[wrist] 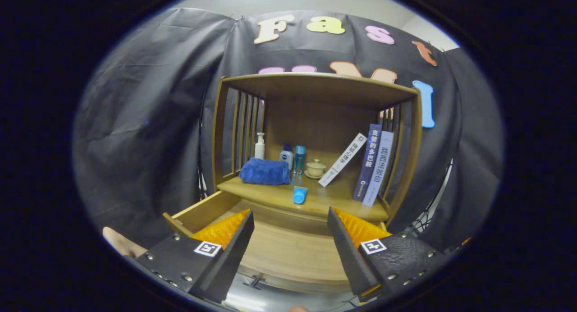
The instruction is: Pull open the drawer, take out the items inside it, and place them on the countertop above the cabinet.
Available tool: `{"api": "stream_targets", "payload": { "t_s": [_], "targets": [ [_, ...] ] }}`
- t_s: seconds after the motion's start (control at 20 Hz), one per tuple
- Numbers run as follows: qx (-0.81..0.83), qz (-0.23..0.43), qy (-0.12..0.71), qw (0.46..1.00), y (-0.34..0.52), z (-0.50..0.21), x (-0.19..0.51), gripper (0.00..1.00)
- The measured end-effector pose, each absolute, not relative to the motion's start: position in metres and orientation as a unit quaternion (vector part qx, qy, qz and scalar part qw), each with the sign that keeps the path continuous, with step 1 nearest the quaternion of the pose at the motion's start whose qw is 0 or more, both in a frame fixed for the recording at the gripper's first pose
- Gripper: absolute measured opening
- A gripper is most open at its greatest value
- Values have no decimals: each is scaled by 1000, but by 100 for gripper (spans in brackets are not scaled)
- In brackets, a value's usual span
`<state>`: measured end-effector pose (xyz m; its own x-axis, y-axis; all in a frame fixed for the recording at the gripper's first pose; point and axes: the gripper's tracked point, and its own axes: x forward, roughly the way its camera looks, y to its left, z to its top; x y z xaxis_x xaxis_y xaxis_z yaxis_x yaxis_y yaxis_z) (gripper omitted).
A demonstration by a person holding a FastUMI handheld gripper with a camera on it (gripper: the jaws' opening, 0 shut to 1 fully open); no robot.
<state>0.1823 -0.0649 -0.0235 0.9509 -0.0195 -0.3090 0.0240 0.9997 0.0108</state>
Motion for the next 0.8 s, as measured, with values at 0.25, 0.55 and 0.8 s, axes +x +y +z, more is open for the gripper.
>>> {"api": "stream_targets", "payload": {
  "t_s": [0.25, 0.55, 0.8],
  "targets": [
    [-1, -19, 165, 986, -56, -58, 137, 97],
    [-14, -46, 193, 980, -52, -111, 110, 97],
    [-7, -61, 209, 976, -48, -136, 106, 97]
  ]
}}
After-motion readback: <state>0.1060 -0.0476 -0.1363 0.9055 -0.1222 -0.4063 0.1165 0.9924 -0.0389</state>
